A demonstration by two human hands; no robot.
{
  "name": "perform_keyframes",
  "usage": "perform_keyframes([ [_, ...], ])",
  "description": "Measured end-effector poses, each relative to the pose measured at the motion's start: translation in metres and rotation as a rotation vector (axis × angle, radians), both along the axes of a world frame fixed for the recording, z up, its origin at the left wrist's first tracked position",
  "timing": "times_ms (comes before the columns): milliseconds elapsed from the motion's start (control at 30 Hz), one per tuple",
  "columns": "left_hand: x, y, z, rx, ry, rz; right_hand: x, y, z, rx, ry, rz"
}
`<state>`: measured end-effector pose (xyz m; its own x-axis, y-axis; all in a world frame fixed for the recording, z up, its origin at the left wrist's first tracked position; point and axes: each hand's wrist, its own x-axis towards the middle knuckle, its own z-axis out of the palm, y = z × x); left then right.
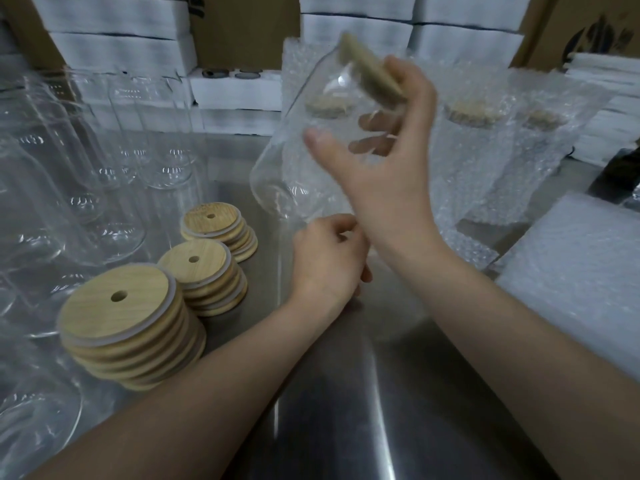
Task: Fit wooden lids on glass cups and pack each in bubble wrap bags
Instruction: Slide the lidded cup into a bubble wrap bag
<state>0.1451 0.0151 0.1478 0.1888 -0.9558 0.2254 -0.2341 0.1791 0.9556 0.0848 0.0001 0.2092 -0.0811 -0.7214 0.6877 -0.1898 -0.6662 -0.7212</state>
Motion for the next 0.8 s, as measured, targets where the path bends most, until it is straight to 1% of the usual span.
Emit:
perform_keyframes([
  [67, 0.001, -0.001, 0.000, 0.006, 0.056, -0.016, -0.010, 0.004, 0.007, 0.117, -0.255, 0.117],
  [133, 0.002, -0.003, 0.000, 0.008, 0.127, -0.029, -0.024, 0.008, 0.011, 0.242, -0.457, 0.241],
  [167, 0.003, -0.005, 0.000, 0.011, 0.165, -0.032, -0.031, 0.009, 0.012, 0.272, -0.523, 0.286],
  [233, 0.004, -0.007, 0.000, 0.030, 0.235, -0.023, -0.045, 0.009, 0.013, 0.300, -0.593, 0.340],
  [367, 0.006, -0.009, 0.001, 0.037, 0.349, 0.004, -0.060, 0.002, 0.014, 0.309, -0.548, 0.309],
  [533, 0.008, -0.012, 0.001, 0.039, 0.407, 0.012, -0.069, -0.003, 0.012, 0.227, -0.358, 0.255],
  [600, 0.008, -0.013, 0.001, 0.041, 0.444, 0.013, -0.069, -0.002, 0.012, 0.185, -0.312, 0.221],
  [800, 0.008, -0.010, 0.002, -0.037, 0.429, 0.030, -0.069, -0.002, 0.011, 0.035, -0.220, 0.136],
])
